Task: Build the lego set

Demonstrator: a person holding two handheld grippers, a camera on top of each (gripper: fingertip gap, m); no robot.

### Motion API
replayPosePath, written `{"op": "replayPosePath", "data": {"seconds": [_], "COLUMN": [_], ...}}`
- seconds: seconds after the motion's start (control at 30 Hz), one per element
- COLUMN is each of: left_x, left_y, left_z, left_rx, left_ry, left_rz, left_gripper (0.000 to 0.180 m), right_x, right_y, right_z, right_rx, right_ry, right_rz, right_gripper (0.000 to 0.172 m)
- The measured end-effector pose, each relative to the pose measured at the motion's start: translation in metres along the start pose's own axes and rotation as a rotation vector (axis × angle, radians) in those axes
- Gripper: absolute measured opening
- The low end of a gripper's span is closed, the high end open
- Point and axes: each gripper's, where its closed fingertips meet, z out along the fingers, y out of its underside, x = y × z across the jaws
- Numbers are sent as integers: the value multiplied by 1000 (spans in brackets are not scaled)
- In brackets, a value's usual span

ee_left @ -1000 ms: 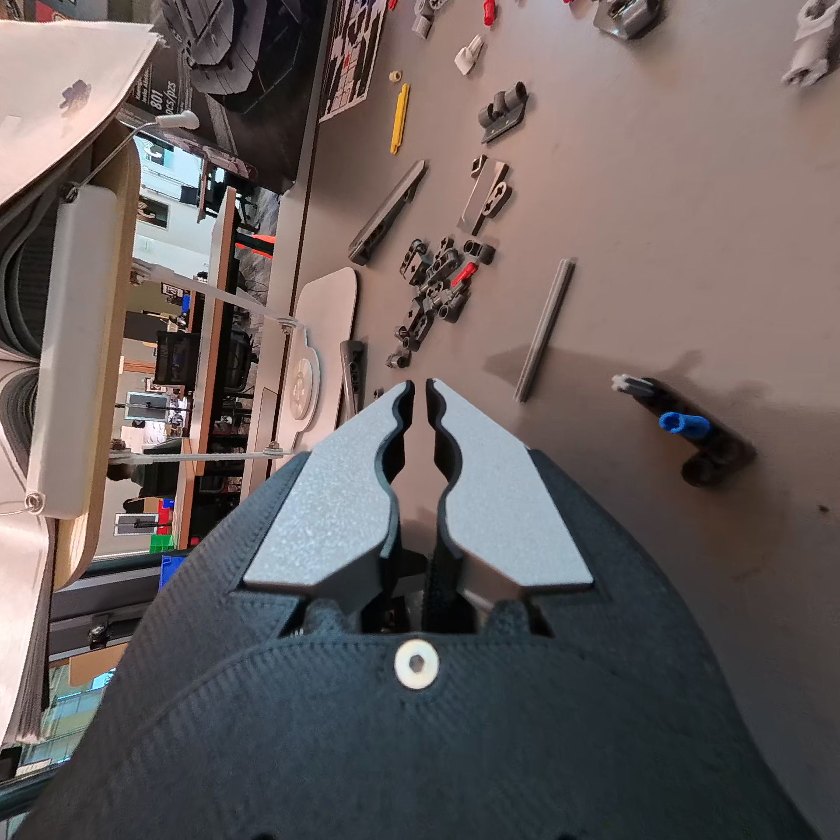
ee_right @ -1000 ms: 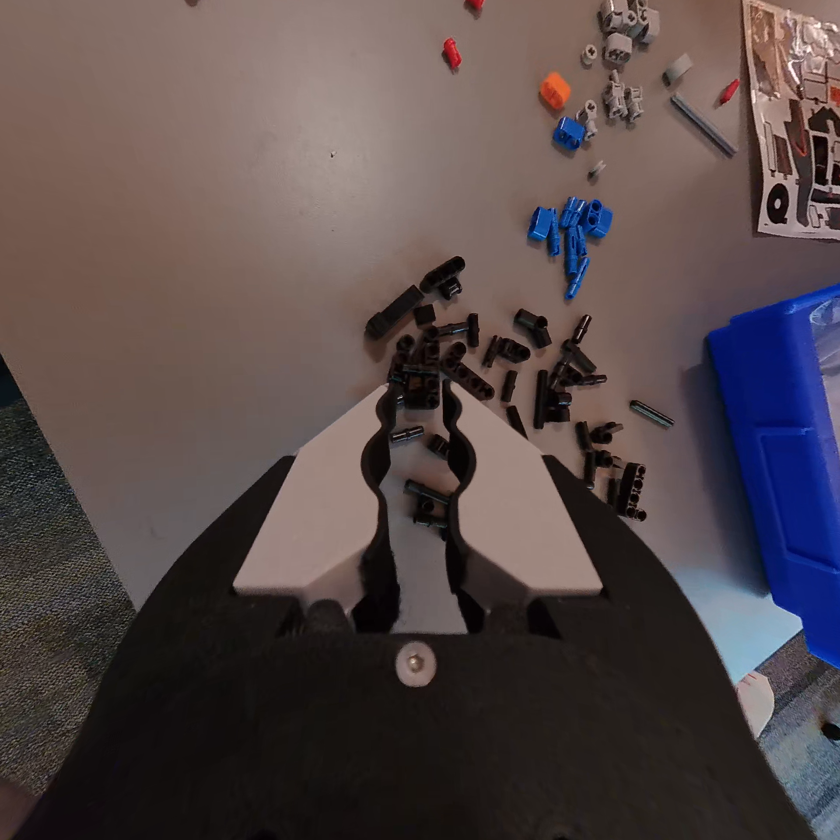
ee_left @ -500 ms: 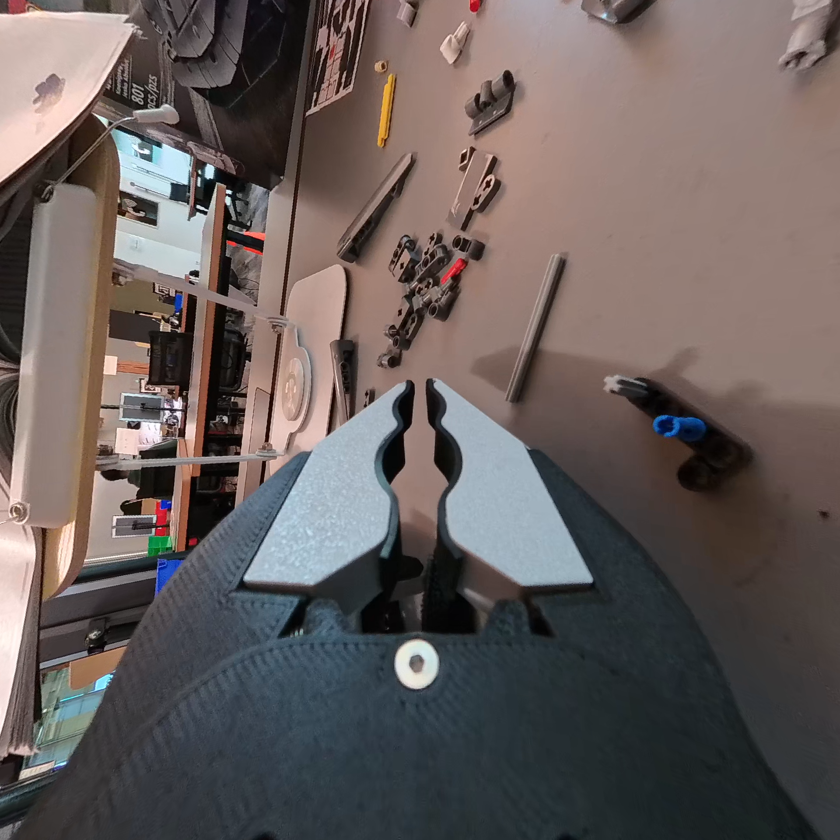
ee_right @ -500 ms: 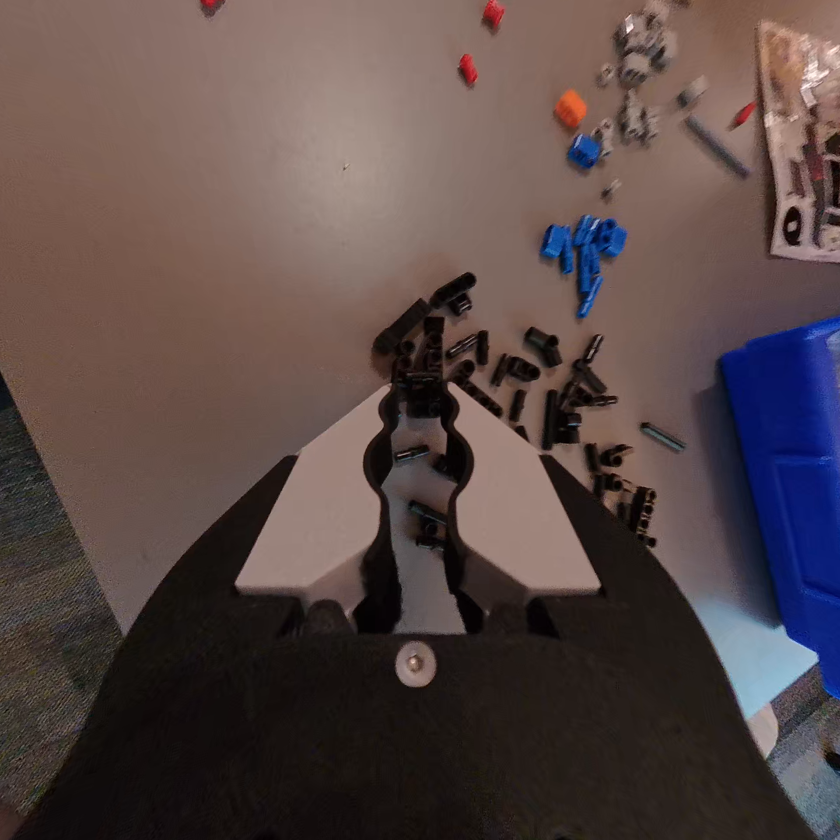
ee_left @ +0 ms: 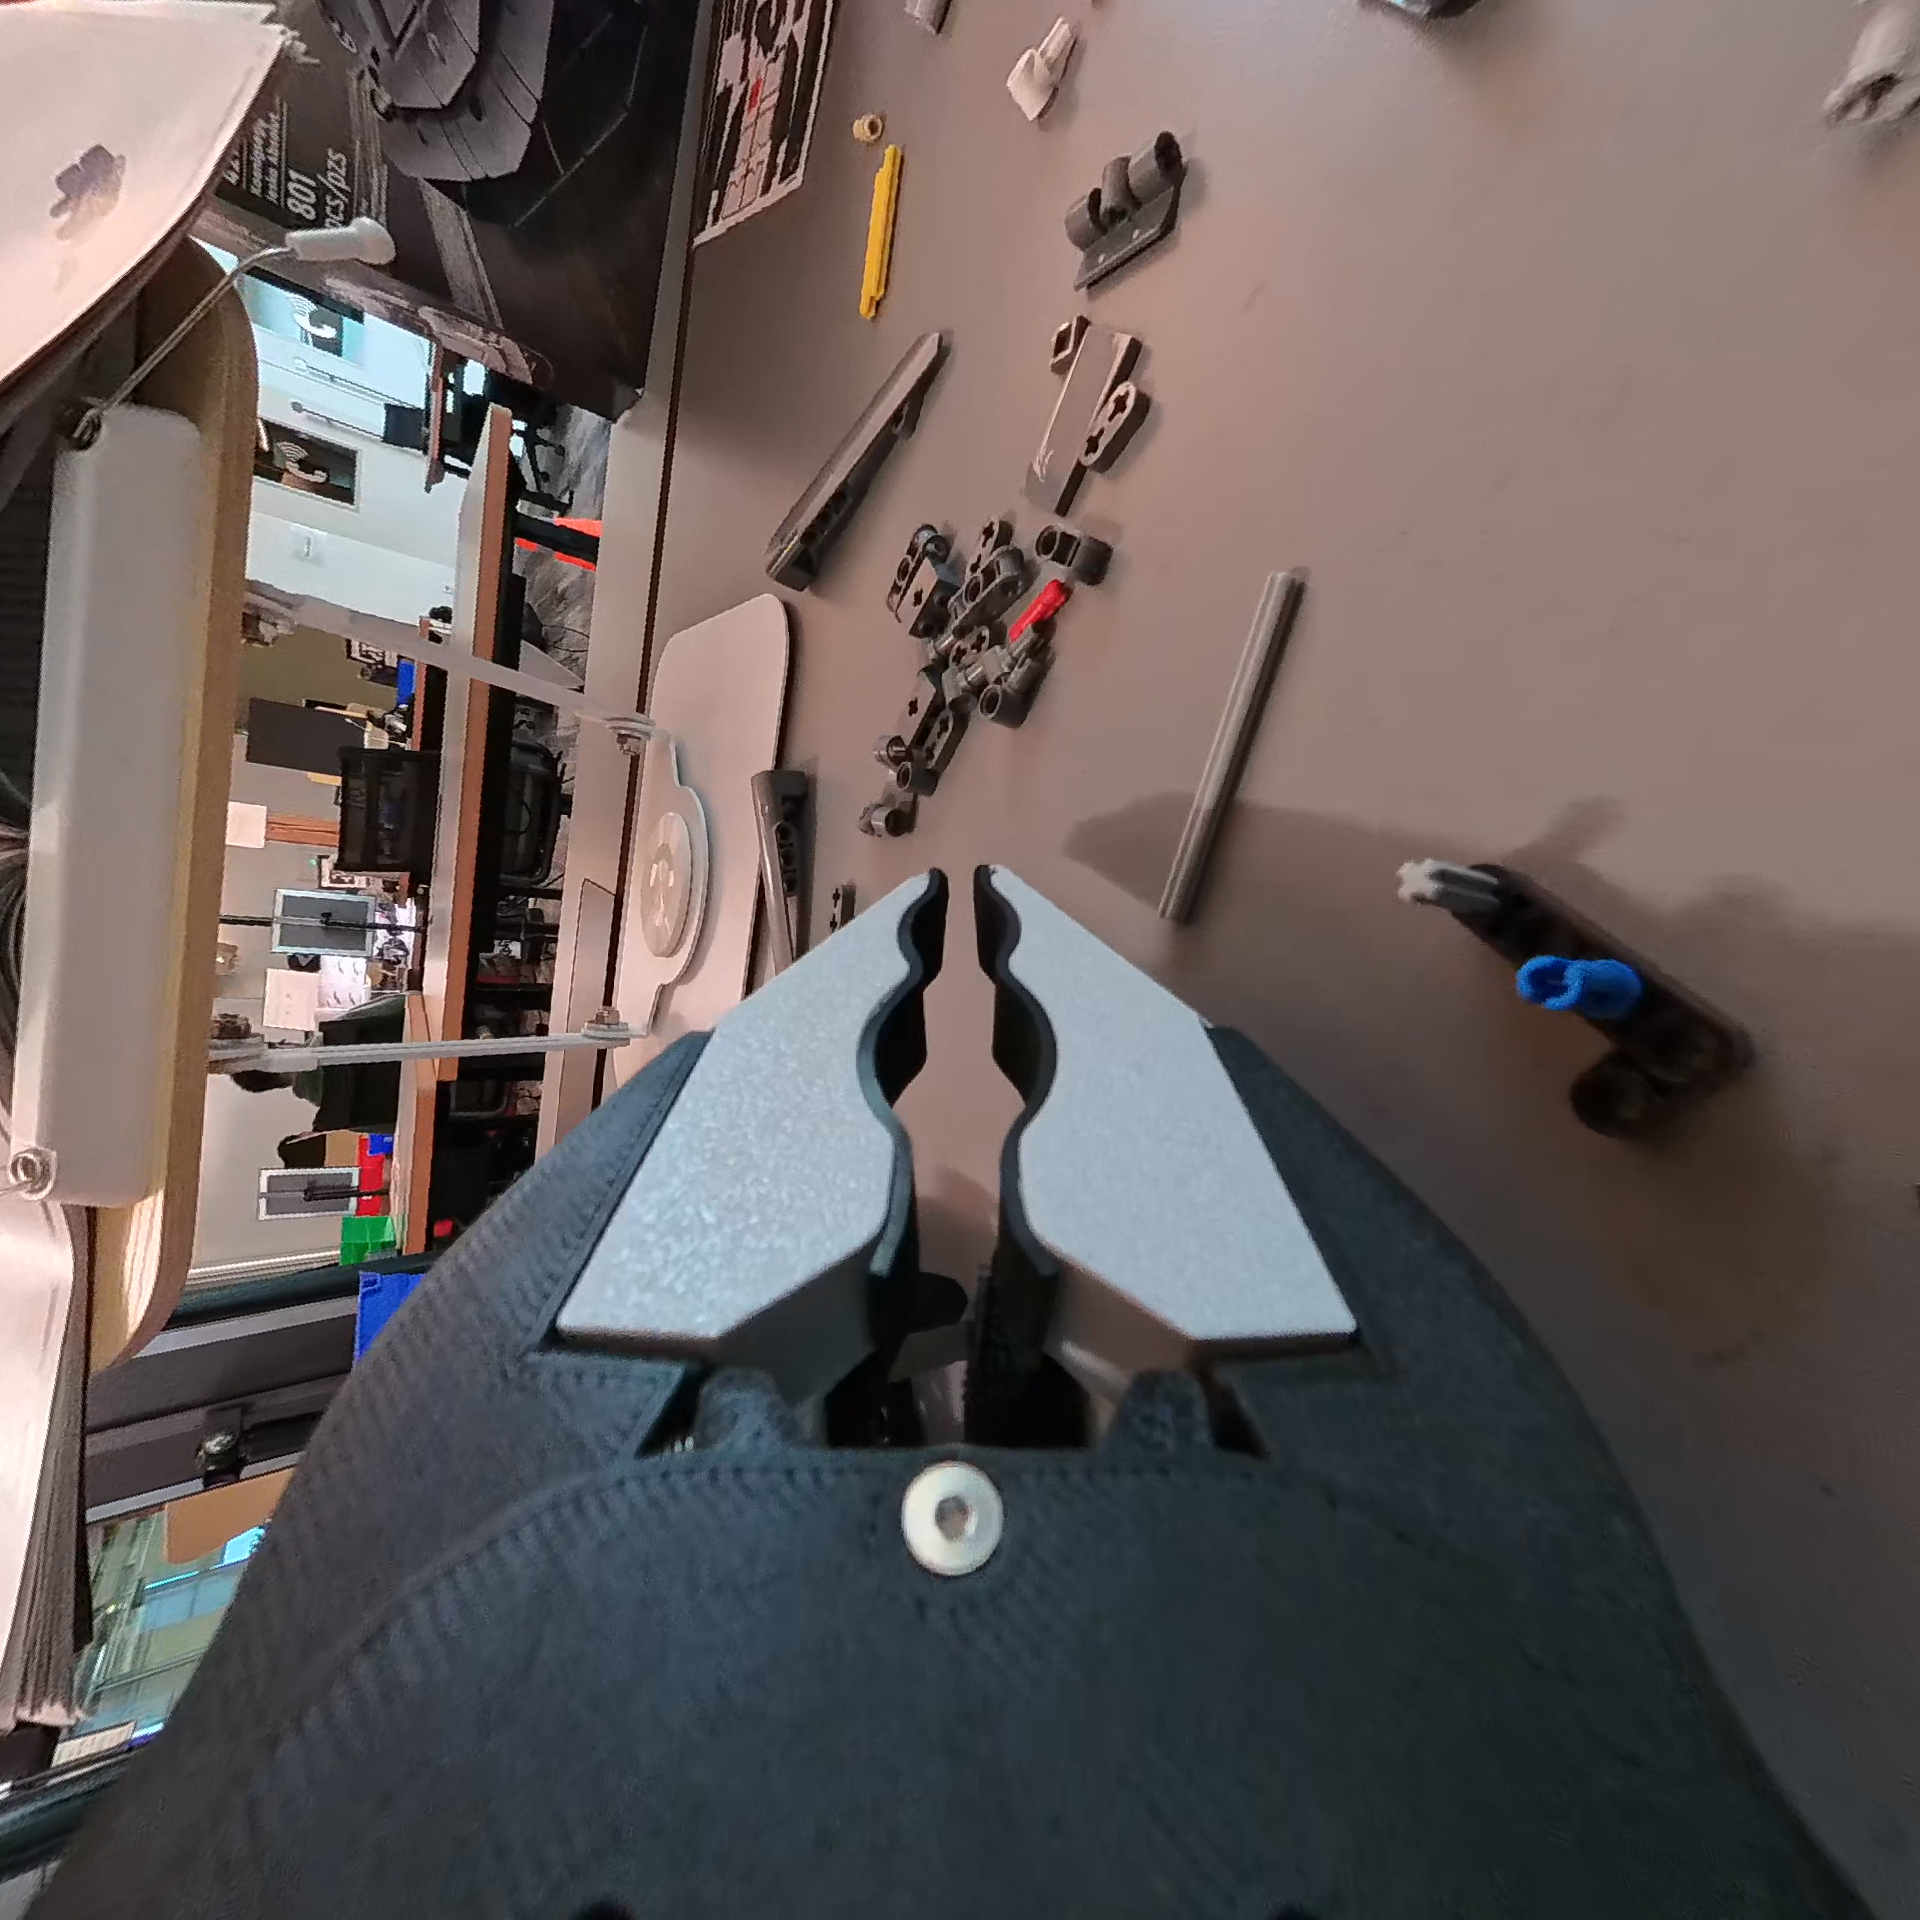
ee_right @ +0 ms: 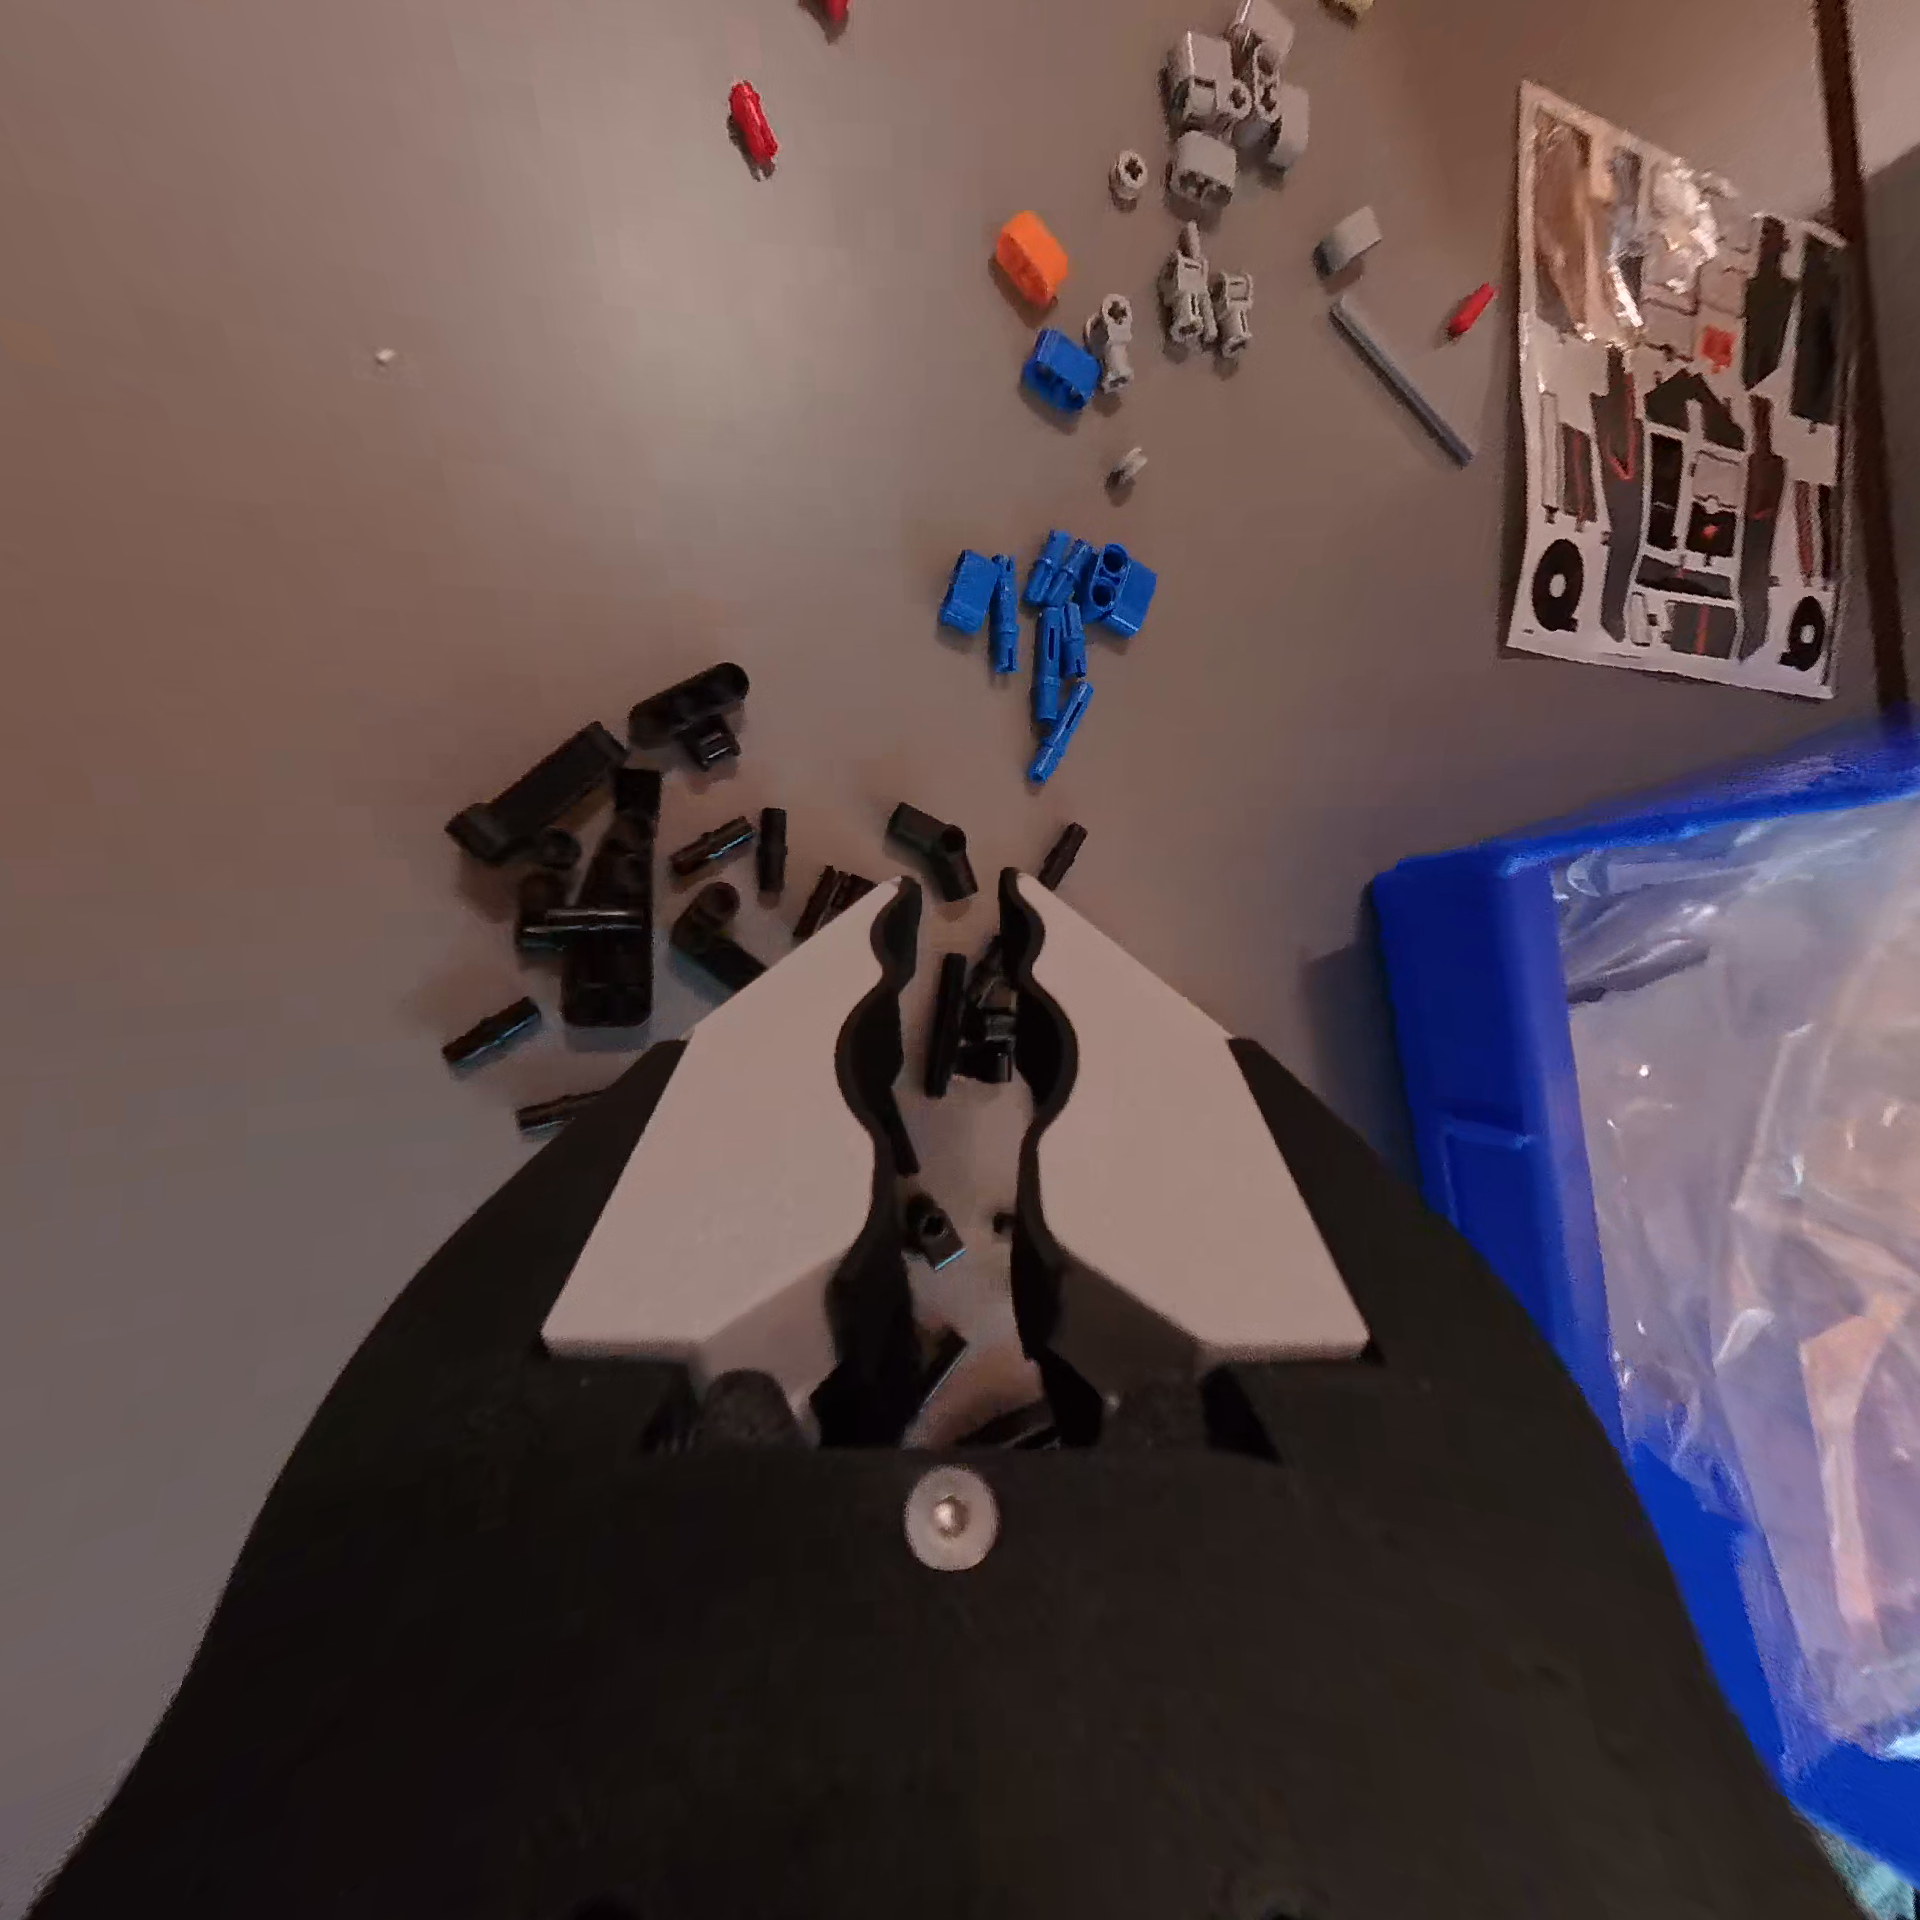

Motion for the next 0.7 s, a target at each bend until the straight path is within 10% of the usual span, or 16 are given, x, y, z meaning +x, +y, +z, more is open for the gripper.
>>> {"op": "replayPosePath", "data": {"seconds": [0.7], "left_x": [-9], "left_y": [2], "left_z": [-2], "left_rx": [-2], "left_ry": [-30], "left_rz": [-18], "left_gripper": [4], "right_x": [3], "right_y": [-17], "right_z": [12], "right_rx": [43], "right_ry": [-81], "right_rz": [-27], "right_gripper": [4]}}
